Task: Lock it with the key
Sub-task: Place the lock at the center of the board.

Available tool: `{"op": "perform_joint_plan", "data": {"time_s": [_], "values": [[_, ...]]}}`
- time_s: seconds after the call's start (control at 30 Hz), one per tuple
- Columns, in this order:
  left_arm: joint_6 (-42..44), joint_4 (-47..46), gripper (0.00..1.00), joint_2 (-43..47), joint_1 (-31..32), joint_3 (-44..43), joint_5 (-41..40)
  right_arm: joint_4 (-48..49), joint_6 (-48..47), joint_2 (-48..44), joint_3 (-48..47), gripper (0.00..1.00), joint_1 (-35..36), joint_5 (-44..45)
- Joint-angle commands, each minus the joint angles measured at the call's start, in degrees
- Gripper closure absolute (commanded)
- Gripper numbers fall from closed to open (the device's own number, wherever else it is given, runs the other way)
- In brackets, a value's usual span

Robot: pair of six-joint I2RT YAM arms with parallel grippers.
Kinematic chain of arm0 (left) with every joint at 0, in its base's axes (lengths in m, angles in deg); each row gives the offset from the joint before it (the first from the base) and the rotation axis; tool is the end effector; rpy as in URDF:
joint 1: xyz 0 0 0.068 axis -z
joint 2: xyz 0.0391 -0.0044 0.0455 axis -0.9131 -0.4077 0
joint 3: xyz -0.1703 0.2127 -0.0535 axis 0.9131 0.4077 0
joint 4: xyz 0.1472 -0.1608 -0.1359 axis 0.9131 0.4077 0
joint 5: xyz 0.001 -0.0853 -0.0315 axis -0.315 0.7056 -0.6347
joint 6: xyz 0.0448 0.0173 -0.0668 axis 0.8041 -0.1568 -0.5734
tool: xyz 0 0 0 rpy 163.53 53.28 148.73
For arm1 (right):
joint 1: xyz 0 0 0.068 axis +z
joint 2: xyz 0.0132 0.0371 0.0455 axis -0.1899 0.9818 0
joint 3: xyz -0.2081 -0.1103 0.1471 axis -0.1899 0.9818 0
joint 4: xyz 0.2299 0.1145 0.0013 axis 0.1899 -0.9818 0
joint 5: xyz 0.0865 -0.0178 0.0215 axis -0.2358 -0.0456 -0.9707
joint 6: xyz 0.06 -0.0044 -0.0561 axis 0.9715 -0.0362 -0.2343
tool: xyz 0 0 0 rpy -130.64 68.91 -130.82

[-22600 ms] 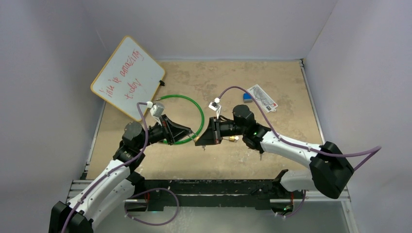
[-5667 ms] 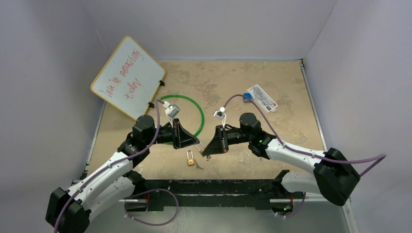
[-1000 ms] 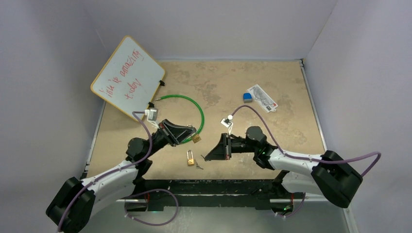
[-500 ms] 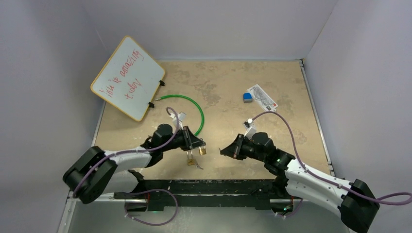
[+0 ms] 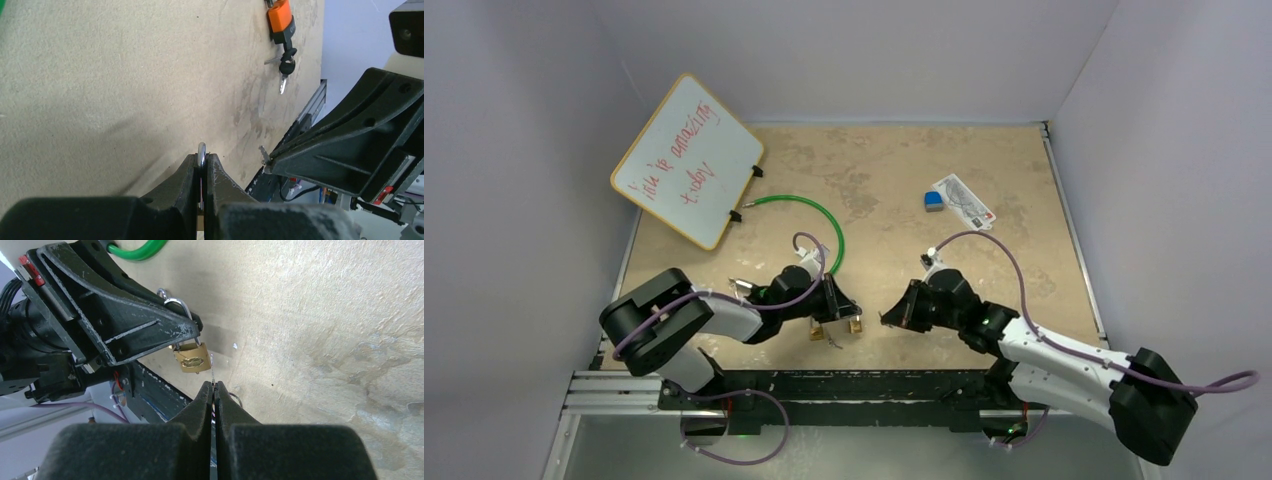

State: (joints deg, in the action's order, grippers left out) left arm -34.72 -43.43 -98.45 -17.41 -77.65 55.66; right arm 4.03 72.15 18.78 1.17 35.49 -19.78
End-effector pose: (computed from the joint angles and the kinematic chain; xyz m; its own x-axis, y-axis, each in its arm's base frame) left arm 0.1714 -0.2192 0.1143 -0.9101 -0.2664 -0.3175 0.1320 0.5398 -0.8314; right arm 0.1403 0.1604 0.1699 -0.8559 0.3338 -0.3950 -0.1153 0.6215 0.7749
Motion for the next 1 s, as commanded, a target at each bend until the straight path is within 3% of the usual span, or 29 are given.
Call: {"op": "perform_joint_plan", "data": {"time_s": [0.0, 0.07, 0.23, 0.63, 0.73, 0.97], "values": [[-2.75, -7.12, 1.00, -2.31, 1.00, 0.31, -3.54, 2.90, 1.09, 2.87, -2.15, 1.00, -0.12, -1.85], [-3.14, -7.58, 1.00, -3.40, 1.21, 0.48, -3.84, 3.93, 2.14, 4.36, -2.00, 1.00, -0.12, -2.79], [-3.22, -5.78, 0.86, -3.92, 1.39, 0.54, -4.43, 6.89, 3.75, 7.21, -1.33, 1.00, -0.12, -5.04], [4.54, 20.49, 0.55, 5.57, 1.39, -5.53, -10.75, 11.68, 7.84, 12.82, -0.75, 1.00, -0.12, -4.79], [6.38, 24.76, 0.42, 7.53, 1.39, -7.36, -12.26, 12.68, 7.68, 15.55, -1.44, 1.00, -0.16, -5.55], [9.77, 30.56, 0.37, 13.05, 1.39, -9.33, -13.47, 15.47, 7.43, 20.01, -2.47, 1.00, -0.29, -6.33]]}}
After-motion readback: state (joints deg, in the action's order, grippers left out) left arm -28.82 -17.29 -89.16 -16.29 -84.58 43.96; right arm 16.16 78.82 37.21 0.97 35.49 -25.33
